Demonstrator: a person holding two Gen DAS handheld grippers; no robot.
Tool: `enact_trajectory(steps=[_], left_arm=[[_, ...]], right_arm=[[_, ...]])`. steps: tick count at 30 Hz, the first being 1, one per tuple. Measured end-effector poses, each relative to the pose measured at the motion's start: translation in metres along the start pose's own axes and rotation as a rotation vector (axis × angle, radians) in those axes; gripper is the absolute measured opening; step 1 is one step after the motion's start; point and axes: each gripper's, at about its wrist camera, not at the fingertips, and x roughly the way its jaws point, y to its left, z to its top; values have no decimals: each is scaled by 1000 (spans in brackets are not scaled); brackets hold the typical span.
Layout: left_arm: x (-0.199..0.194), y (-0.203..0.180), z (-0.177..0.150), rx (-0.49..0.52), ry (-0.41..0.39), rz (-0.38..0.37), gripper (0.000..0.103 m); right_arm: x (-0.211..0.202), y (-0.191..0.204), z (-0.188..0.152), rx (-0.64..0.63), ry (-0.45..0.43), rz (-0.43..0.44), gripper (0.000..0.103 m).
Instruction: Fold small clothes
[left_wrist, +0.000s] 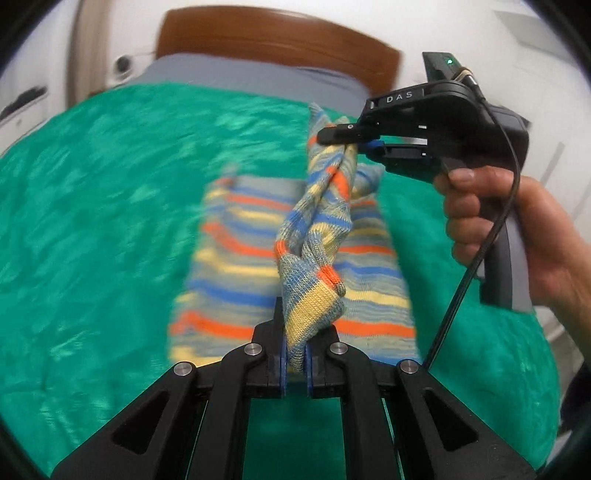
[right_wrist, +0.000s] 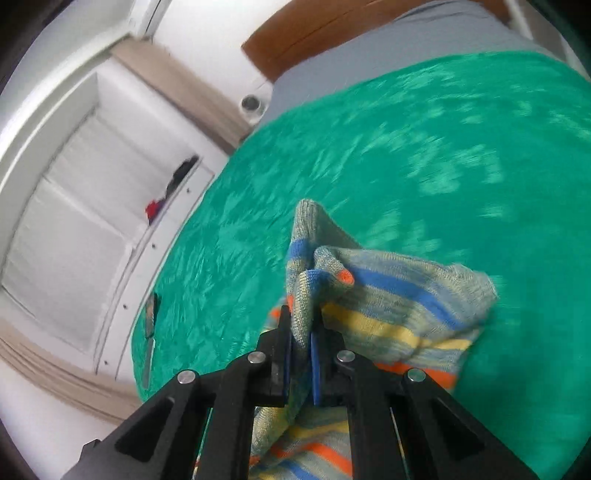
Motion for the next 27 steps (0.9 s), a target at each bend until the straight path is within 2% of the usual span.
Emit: enact_trajectory(steps=[1,2,3,4,6,7,10,14,15,16,18,19,20,21,22,23,24,25,26,27], left_arm=[[3,13,-4,-24,19,22,9],[6,21,-7,-37,44,43,16],[8,29,-10,-50,72,68,28],[9,40,-13,-65,92,88,42],[0,53,-19,-84,88,95,58],[-7,59,-21,-89,73,91,64],[-16,62,-22,-77,41,68,68],[-1,52,-9,-41,31,71,68],[10,51,-9,-28,54,112,61],[18,52,-7,-31,71,138,48],[40,63,-11,-64,153,156,48],[39,65,-12,-76,152,148,53],[35,67,-10,-74,154,156,58],[30,68,-8,-64,156,184,66],[21,69,-7,-49,148,222,70],[12,72,-4,-41,135,245,70],[6,76,-2,-40,123,248,71],[0,81,3,-44,110,232,73],[0,84,10,-47,105,196,75],[0,86,17,-46,107,151,82]], right_arm=[[17,9,-1,-8,10,1,9],[33,17,-6,-12,18,8,10],[43,19,-12,-10,23,16,15],[57,22,-18,10,31,24,24],[65,16,-22,51,34,43,41],[62,16,-27,58,24,48,42],[32,17,-45,-17,-12,-8,42],[-17,32,-81,-246,8,-102,42],[-23,36,-91,-292,24,-101,42],[-27,39,-105,-332,43,-97,42],[-28,35,-138,-360,101,-84,41],[-25,26,-155,-357,147,-107,41],[-12,13,-175,-355,217,-194,39],[-12,7,-186,-355,218,-212,38],[-22,6,-194,-355,164,-208,38],[-35,6,-200,-335,123,-213,39],[-41,5,-201,-317,116,-224,46],[-49,2,-202,-292,102,-238,53],[-60,-1,-202,-273,76,-233,55],[-70,-2,-200,-263,51,-228,59]])
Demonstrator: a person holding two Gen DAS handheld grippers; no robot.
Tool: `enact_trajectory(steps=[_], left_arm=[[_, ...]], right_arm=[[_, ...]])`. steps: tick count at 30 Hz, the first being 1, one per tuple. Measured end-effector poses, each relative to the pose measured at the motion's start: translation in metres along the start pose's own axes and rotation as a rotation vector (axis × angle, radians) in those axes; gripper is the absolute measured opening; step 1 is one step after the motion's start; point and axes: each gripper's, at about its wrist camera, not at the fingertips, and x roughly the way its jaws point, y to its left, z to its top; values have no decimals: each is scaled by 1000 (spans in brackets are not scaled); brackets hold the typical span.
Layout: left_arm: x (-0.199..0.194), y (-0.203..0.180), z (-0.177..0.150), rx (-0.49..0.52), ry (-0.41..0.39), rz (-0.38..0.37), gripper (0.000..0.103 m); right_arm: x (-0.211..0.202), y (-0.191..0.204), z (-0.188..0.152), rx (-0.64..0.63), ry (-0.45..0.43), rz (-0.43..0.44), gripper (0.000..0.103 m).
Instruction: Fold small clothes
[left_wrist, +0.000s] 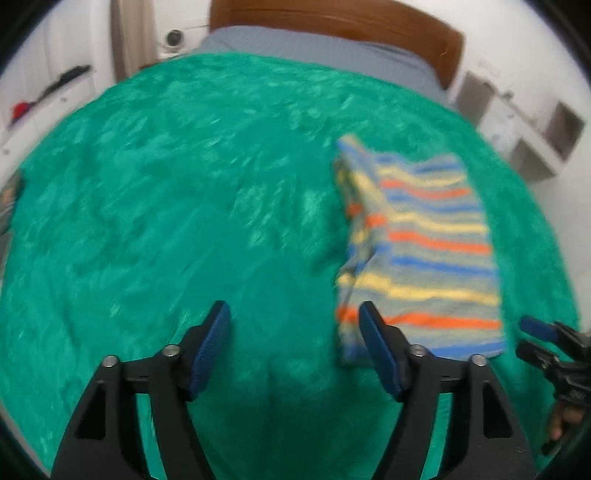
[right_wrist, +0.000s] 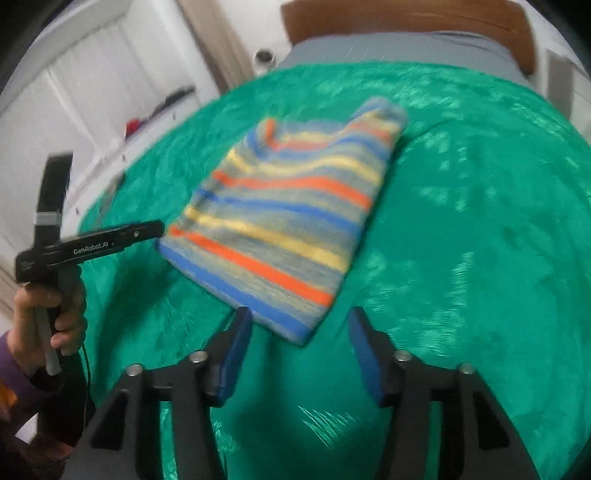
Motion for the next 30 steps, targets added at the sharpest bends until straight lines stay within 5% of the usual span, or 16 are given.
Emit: enact_trajectory(steps=[4,12,14,16,17,19,22,27,29,30], left_arm=[[34,-14,40,48,94,-176,94],[109,-17,81,69,188,-160,92],[110,-25,82,79,190,-199,75],[116,-35,80,90,223,-238,29],[116,-40,78,100,227,-248,19],[110,-47,78,108,202,-219,16],[84,-53,78,136,138,-212,16],[26,-57,88,159,31,-252,18],[23,-61,89,174,29,-229,39],[27,-63,84,190,33,-163,66]], right_arm=[[-16,-29,25,97,-69,5,69],[51,-65,81,334,-31,172,69],[77,-67,87,396,-9,212,68],[98,-52,91,379,20,232,53],[102,-39,94,324,32,173,48],[101,-11,101,177,38,38,32],[80,37,104,-44,-15,-105,28],[21,62,113,-89,-150,-76,28],[7,49,117,-29,-162,-41,29],[4,38,115,11,-160,-35,34]])
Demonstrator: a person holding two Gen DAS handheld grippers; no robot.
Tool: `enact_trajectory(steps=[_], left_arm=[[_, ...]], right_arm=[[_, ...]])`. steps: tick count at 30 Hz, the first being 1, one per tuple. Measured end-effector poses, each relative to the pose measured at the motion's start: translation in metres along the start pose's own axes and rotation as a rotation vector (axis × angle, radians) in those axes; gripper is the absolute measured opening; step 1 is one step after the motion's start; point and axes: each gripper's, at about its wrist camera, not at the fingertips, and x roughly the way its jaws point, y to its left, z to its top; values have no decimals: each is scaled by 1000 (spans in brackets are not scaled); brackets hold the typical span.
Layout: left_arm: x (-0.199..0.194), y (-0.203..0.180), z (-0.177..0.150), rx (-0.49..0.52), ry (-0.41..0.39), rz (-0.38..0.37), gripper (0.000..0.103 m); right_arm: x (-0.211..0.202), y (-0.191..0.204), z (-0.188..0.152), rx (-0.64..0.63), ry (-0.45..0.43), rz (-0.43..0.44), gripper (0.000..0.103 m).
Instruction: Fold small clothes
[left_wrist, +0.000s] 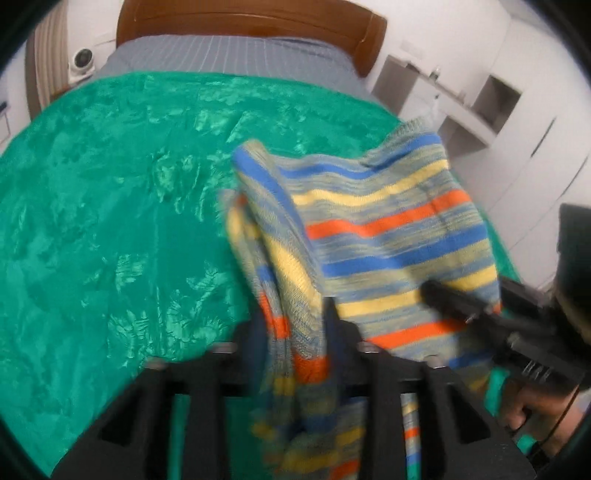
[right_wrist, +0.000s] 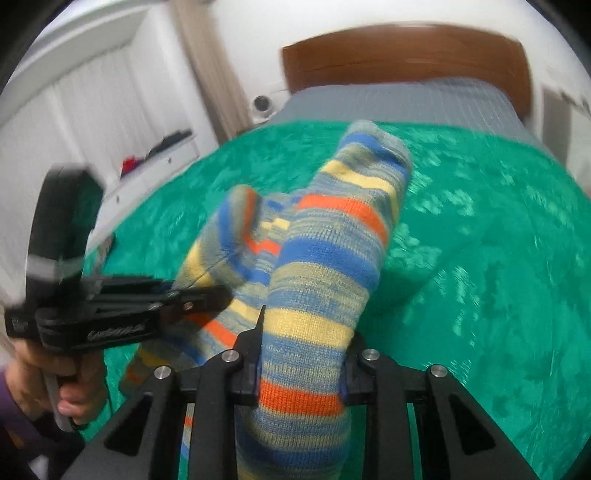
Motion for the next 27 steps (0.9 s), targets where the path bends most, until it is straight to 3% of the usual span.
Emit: enact_trajectory(steps=[1,2,3,4,7,11,15,17,20,27], left_arm=[[3,-1,-5,10,-2,55,83],[3,0,-14,23,-14,120,85],[2,-1,-26,41,-28,167,85],[-2,-2,-39,55,-36,190,85],[-25,-6,-82,68,-73,208,91],[-48,-25,-140,72,-102,256,101],[-37,-42,-190,74,2,263,102],[-28,-45,-199,78,21,294,102],[-29,-44,-205,22,-27,303,103],[-23,-29,-200,-63,39,220,103]], right_arm=[[0,-11,-3,39,10,-16,49],[-1,-26,-11,75,33,-82,61],[-8,-38,-20,90,44,-132,83],[-11,-46,-30,102,54,-174,88],[-34,-62,-71,112,92,-239,91],[-84,-48,-130,75,91,-338,96],[-119,-20,-179,50,66,-396,102],[-124,-4,-204,28,71,-456,102],[-107,-2,-231,28,137,-497,102],[-109,-7,-248,61,81,-486,103]])
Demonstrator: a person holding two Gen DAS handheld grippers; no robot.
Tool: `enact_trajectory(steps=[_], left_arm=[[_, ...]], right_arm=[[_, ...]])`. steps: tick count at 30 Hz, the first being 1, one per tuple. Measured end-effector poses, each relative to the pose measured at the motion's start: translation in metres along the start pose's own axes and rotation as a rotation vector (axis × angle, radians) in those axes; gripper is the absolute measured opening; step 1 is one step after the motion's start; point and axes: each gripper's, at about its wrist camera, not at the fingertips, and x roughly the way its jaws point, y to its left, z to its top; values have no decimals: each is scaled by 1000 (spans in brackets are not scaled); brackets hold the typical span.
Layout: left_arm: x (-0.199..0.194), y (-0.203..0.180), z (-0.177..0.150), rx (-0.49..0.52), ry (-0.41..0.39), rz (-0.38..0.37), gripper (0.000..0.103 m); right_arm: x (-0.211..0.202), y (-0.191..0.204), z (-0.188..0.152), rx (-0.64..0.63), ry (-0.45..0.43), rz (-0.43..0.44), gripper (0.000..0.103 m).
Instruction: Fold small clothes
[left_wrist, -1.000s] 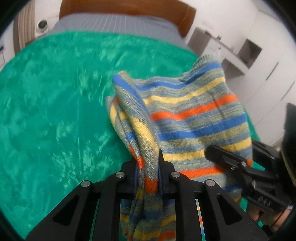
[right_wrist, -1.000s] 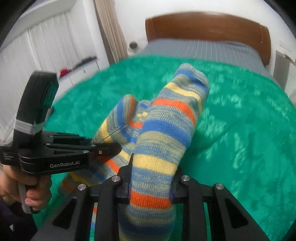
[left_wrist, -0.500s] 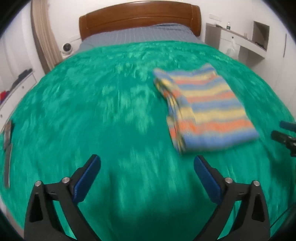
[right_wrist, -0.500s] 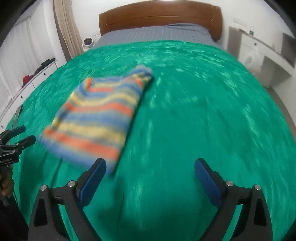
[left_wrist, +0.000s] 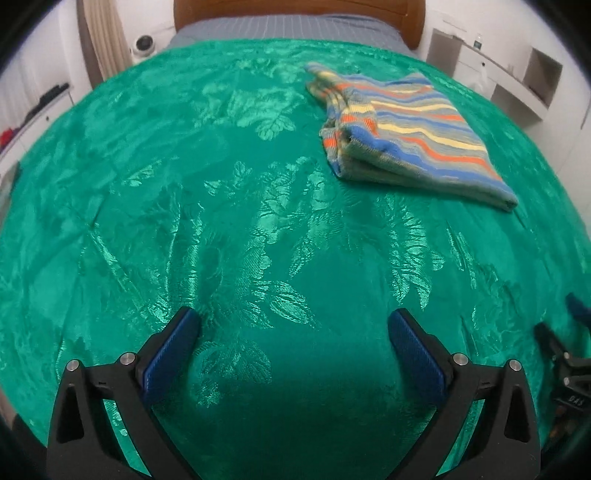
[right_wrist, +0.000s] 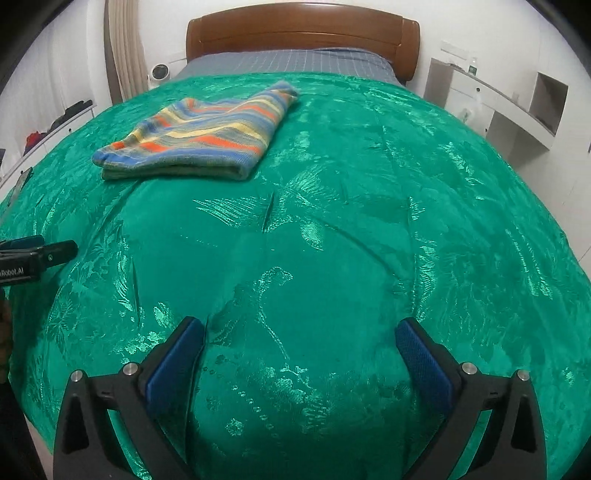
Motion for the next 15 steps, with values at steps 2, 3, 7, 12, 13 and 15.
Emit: enact_trajectory(steps=[2,3,7,12,13,15], left_arm=[[1,-1,2,1,4,0,103],[2,-1,3,-4,3,2,103],[3,-4,1,-15,-17,13,103],[1,-4,-4,-27,-50,30,103],[0,-3,-6,-33,-47,25,103],[1,-3,-5,-29,-41,23,103]], right_arm=[[-1,-1,-1,10,-1,9,103],[2,-1,0,12,-1,10,103],[3,1,-1,44,9,13,103],[4,0,0,69,10,10,103],[5,0,0,68,11,11,103],[7,0,0,67,24,7,103]])
